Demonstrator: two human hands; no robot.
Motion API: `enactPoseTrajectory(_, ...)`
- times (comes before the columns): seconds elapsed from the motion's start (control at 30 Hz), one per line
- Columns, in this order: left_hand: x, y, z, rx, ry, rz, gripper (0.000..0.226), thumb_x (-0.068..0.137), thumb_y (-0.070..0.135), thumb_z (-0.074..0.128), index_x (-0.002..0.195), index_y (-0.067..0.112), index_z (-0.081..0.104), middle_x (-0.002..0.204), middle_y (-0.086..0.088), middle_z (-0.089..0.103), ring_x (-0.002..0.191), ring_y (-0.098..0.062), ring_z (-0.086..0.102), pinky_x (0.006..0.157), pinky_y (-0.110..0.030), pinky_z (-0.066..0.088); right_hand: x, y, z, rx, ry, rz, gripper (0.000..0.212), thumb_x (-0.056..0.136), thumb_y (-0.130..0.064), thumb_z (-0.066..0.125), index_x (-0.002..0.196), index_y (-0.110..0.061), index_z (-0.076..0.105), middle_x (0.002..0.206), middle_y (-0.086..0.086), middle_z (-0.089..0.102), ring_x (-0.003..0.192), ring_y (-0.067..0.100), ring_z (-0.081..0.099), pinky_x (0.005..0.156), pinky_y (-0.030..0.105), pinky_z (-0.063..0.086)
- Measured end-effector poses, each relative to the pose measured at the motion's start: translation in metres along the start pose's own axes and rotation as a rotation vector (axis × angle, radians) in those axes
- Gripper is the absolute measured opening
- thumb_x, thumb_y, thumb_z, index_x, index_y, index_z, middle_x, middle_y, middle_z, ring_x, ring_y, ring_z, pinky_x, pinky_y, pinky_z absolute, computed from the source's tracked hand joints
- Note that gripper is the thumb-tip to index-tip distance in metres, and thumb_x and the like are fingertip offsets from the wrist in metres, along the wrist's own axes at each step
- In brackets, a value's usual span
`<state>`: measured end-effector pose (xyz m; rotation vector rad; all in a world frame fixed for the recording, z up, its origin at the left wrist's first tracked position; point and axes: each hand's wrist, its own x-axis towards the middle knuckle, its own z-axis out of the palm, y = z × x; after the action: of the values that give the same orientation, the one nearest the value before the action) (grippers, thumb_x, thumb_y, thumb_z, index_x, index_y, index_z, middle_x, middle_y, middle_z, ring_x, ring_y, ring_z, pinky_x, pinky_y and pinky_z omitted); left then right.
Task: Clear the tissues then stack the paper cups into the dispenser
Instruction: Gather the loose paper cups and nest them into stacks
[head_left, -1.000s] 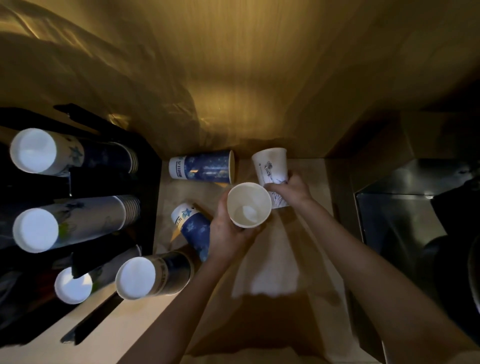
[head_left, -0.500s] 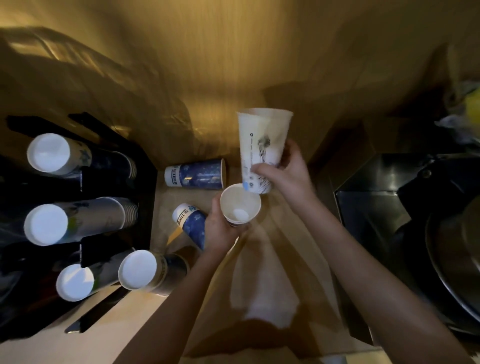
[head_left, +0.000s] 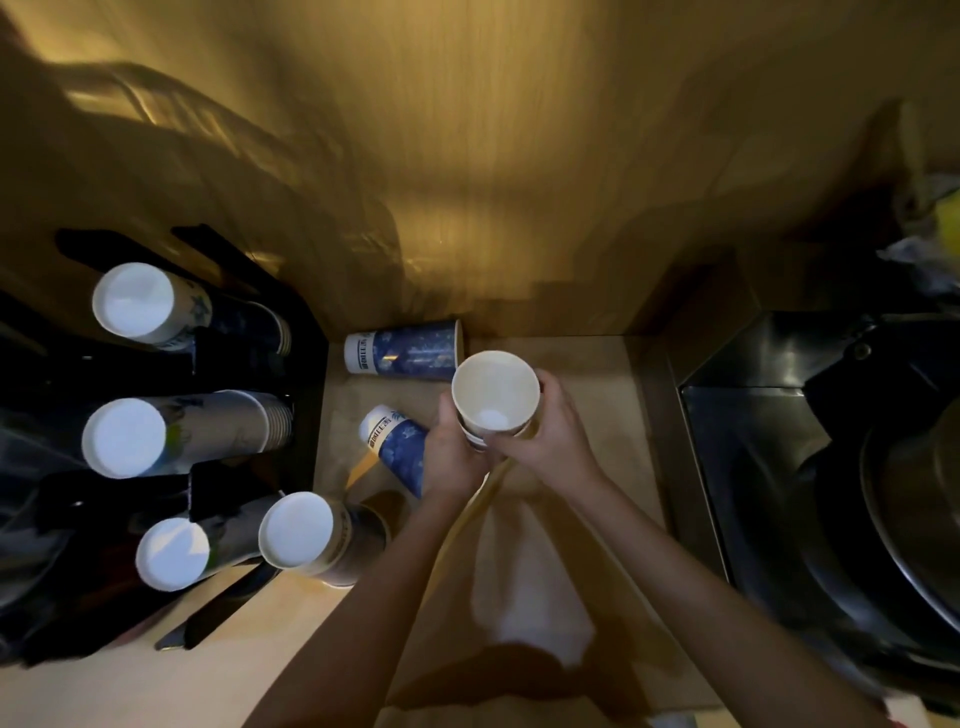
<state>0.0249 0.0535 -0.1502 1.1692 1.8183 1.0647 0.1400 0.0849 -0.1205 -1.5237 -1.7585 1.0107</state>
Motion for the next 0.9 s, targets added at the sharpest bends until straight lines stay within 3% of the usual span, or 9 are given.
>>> enactPoseTrajectory(0.1, 0.0, 0.003, 0.0, -0.021, 0.022, -0.019, 0.07, 0.066, 0.016, 0.079, 0.122, 0.025, 0.038, 0.108, 0.009, 0.05, 0.097, -0.005, 0.048, 0.076, -0.007, 0.036, 0.001, -0.004, -0.002, 0.005, -0.072, 0.032, 0.1, 0.053, -0.033, 0.083, 0.136, -0.018, 0.03, 0.135, 0.006, 0.047, 0.122, 0.023, 0.046, 0.099, 0.039, 0.043)
enactPoseTrajectory(0.23, 0.0, 0.003, -0.001, 0.007, 0.019, -0.011, 0.07, 0.065, 0.016, 0.08, 0.123, 0.021, 0.039, 0.109, 0.008, 0.051, 0.098, -0.006, 0.048, 0.084, -0.022, 0.037, 0.003, -0.005, -0.006, -0.193, -0.15, -0.049, 0.095, 0.061, -0.037, 0.08, 0.139, -0.016, 0.029, 0.139, 0.006, 0.045, 0.125, 0.023, 0.043, 0.101, 0.039, 0.041)
enactPoseTrajectory(0.37, 0.0, 0.002, 0.001, -0.03, 0.022, -0.011, 0.066, 0.067, 0.013, 0.079, 0.119, 0.025, 0.04, 0.109, 0.007, 0.053, 0.102, -0.011, 0.053, 0.085, -0.025, 0.04, 0.006, -0.006, -0.01, -0.392, -0.231, -0.078, 0.094, 0.063, -0.05, 0.073, 0.139, -0.02, 0.026, 0.135, 0.004, 0.047, 0.121, 0.024, 0.044, 0.098, 0.042, 0.043)
enactPoseTrajectory(0.5, 0.002, 0.001, -0.002, 0.036, -0.029, 0.022, 0.083, 0.058, 0.021, 0.084, 0.126, 0.021, 0.035, 0.109, 0.007, 0.05, 0.098, -0.01, 0.05, 0.078, -0.026, 0.042, 0.005, -0.006, -0.015, -0.067, -0.296, 0.092, 0.072, 0.08, -0.041, 0.063, 0.139, -0.021, 0.027, 0.138, 0.006, 0.045, 0.122, 0.023, 0.045, 0.103, 0.041, 0.04)
enactPoseTrajectory(0.63, -0.003, 0.005, 0.002, 0.038, -0.154, 0.086, 0.09, 0.056, 0.027, 0.086, 0.128, 0.019, 0.034, 0.121, 0.001, 0.051, 0.108, -0.014, 0.05, 0.087, -0.029, 0.046, -0.002, 0.004, -0.03, 0.109, -0.205, 0.198, 0.041, 0.094, -0.022, 0.044, 0.134, -0.02, 0.038, 0.133, 0.009, 0.052, 0.12, 0.025, 0.048, 0.1, 0.036, 0.039)
enactPoseTrajectory(0.8, -0.015, 0.023, 0.028, 0.038, -0.224, 0.115, 0.093, 0.052, 0.023, 0.089, 0.129, 0.012, 0.038, 0.129, -0.008, 0.052, 0.116, -0.02, 0.051, 0.096, -0.032, 0.044, -0.023, 0.022, -0.059, 0.165, -0.04, 0.209, 0.036, 0.095, -0.009, 0.04, 0.13, -0.016, 0.048, 0.136, 0.007, 0.051, 0.116, 0.01, 0.043, 0.097, 0.022, 0.033)
enactPoseTrajectory(0.9, -0.023, 0.033, 0.048, 0.069, -0.26, 0.114, 0.094, 0.048, 0.028, 0.089, 0.127, 0.013, 0.04, 0.128, -0.007, 0.053, 0.116, -0.021, 0.051, 0.092, -0.028, 0.043, -0.033, 0.031, -0.079, 0.101, 0.044, 0.216, 0.038, 0.093, -0.007, 0.04, 0.127, -0.017, 0.052, 0.134, 0.006, 0.054, 0.117, 0.012, 0.046, 0.098, 0.024, 0.034)
